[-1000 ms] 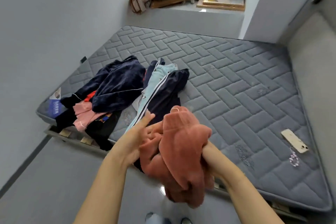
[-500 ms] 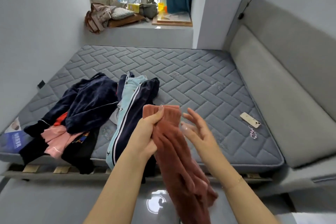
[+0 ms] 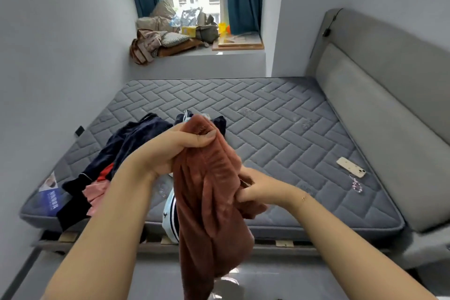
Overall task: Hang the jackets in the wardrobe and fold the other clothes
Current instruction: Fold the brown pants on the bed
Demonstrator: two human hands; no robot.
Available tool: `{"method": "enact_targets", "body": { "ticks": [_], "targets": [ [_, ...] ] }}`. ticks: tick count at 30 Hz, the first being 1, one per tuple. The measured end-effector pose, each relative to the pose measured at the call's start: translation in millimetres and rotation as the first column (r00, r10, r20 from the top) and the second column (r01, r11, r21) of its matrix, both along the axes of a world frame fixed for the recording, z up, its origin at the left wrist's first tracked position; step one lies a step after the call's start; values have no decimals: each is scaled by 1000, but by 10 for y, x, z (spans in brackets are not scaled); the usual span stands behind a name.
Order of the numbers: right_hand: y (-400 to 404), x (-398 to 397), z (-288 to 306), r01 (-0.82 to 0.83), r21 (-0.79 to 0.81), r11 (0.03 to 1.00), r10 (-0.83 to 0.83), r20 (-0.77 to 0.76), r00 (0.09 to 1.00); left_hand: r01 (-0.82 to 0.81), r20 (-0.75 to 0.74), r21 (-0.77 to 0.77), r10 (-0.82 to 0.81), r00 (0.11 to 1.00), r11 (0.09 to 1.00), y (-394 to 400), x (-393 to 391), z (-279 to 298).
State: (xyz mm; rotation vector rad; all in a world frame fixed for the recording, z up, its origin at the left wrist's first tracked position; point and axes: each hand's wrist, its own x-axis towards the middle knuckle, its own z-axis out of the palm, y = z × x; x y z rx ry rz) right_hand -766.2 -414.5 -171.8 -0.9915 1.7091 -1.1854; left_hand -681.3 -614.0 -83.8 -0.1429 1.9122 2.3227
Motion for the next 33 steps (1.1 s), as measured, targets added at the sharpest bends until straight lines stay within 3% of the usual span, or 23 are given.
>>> {"method": "enact_targets", "body": {
  "ticks": [3, 5, 8, 10, 12, 16, 19, 27, 33],
  "targets": [
    [-85, -12, -82, -157, 28, 987, 155, 66, 986, -158, -84, 21, 159, 984, 987, -270, 83, 121],
    [-159, 42, -244, -139, 52, 989, 138, 21, 990, -257, -112, 63, 262, 958, 964, -397, 90, 156],
    [-313, 172, -508, 174, 59, 983, -160, -184, 970, -274, -151, 59, 280, 948, 960, -404, 14, 185],
    [-279, 57, -528, 387, -18, 922, -380, -241, 893, -324, -175, 21, 323, 930, 946, -422, -71, 204],
    [-86, -246, -454, 561, -89, 823, -567, -185, 803, -450, -183, -37, 437, 881, 892, -494, -204, 220],
    [478, -1013, -86, 715, -239, 657, -752, -280, 597, -538, -238, -189, 494, 837, 821, -479, -695, 195],
    [779, -1634, 221, 730, -353, 585, -807, -346, 479, -562, -295, -264, 489, 821, 784, -364, -1326, 224],
    [1407, -4011, 660, 802, -467, 371, -927, -140, 347, -630, -470, -301, 464, 751, 716, 231, -4010, 399],
    [1616, -5690, 1570, 722, -591, 359, -932, -182, 315, -586, -376, 80, 568, 732, 807, 696, -5960, 1096]
  ]
}}
